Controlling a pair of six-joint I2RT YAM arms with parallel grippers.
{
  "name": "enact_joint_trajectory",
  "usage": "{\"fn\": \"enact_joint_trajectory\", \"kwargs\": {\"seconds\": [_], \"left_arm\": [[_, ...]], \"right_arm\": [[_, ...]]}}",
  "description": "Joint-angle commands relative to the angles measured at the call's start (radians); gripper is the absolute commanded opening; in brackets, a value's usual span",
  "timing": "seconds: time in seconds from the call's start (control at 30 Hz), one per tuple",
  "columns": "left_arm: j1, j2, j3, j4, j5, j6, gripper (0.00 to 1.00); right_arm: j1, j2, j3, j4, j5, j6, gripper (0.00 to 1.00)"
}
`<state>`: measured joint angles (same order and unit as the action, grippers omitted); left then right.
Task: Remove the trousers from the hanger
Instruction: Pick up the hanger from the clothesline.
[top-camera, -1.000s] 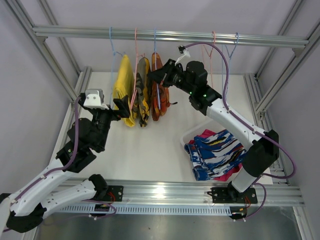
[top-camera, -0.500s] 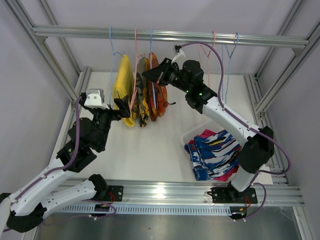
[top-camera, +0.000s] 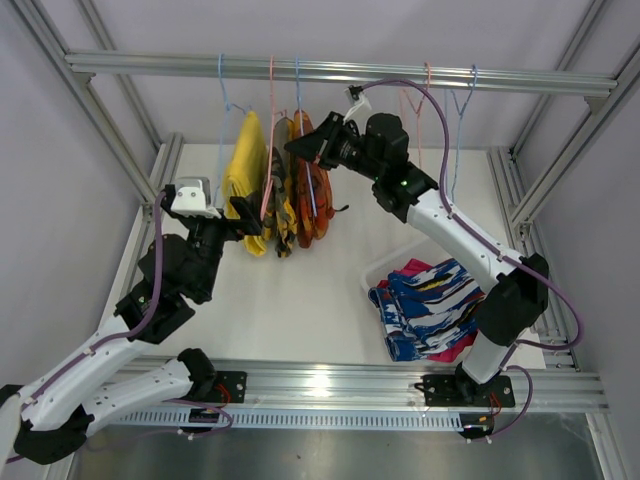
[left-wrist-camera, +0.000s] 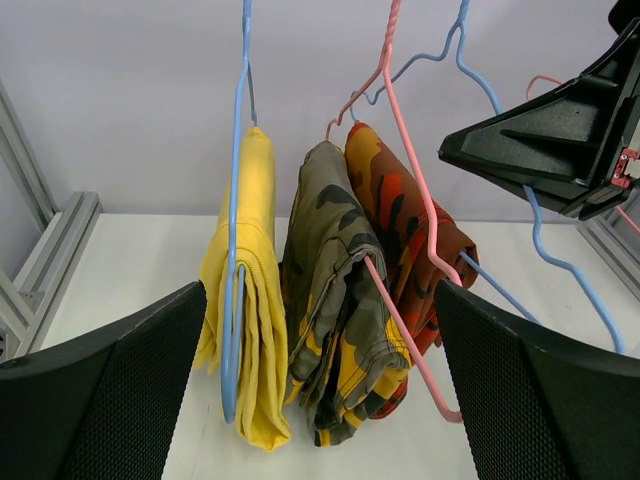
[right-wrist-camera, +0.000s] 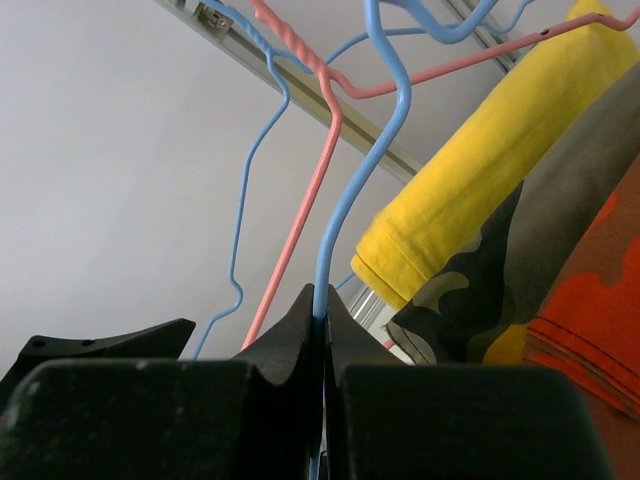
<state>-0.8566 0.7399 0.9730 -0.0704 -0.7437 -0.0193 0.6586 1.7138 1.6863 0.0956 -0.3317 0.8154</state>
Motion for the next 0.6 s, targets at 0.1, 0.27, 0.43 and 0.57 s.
{"fn": "enact_joint_trajectory", "kwargs": {"seconds": [0.1, 0.27, 0.43, 0.57], "left_arm": [[0.011, 0.007, 0.044, 0.000, 0.020, -0.014, 0.99], [0.011, 0.010, 0.043, -0.003, 0.023, -0.016, 0.99], [0.011, 0.015, 0.046, -0.008, 0.023, -0.018, 1.00], [0.011, 0.016, 0.046, -0.009, 0.023, -0.018, 0.99]], "right_arm": [[-0.043, -0.079, 0.210, 0.362, 0.057, -0.032, 0.00], [-0.050, -0.085, 0.230, 0.362, 0.062, -0.033, 0.00], [-0.062, -0.098, 0.228, 0.369, 0.068, -0.027, 0.00], [-0.066, -0.118, 0.216, 0.377, 0.075, -0.038, 0.00]]}}
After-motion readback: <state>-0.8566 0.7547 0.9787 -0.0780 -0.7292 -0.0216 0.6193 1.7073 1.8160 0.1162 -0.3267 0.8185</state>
